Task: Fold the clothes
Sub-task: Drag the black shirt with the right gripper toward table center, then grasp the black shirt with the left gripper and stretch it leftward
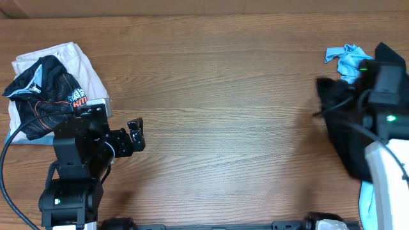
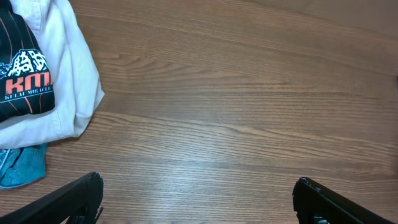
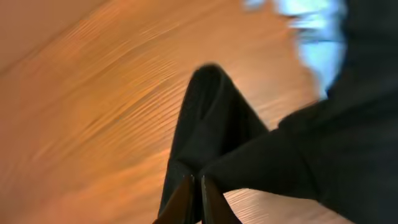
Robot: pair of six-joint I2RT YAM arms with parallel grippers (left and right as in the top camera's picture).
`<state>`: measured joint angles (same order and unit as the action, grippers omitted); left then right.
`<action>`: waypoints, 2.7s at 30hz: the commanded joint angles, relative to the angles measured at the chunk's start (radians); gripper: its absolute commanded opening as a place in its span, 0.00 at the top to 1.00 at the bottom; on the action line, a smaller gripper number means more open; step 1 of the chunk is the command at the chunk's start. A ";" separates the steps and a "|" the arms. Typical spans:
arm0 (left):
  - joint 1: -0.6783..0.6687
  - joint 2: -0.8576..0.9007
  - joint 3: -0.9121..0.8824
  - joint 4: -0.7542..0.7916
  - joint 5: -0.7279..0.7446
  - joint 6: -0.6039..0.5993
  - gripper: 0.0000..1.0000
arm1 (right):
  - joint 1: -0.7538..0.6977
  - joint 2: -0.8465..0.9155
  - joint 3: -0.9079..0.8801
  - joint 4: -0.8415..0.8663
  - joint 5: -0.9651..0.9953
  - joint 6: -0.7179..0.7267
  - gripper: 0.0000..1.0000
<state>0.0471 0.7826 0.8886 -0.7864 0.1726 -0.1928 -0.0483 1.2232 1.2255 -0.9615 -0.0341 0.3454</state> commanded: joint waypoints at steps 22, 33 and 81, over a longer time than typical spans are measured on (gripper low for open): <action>-0.002 -0.005 0.024 -0.005 0.012 -0.018 0.00 | 0.729 0.333 0.017 0.467 -0.039 -0.216 0.95; -0.002 0.008 0.024 -0.004 0.047 -0.016 0.00 | 0.725 0.345 0.020 0.554 0.189 -0.214 0.11; -0.420 0.753 0.195 0.530 0.212 -0.439 0.96 | 0.157 -0.053 0.019 -0.089 0.302 0.124 0.00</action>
<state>-0.4564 1.7245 0.9634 -0.2085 0.4122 -0.7479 0.1127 1.1446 1.2278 -1.0286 0.2684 0.4744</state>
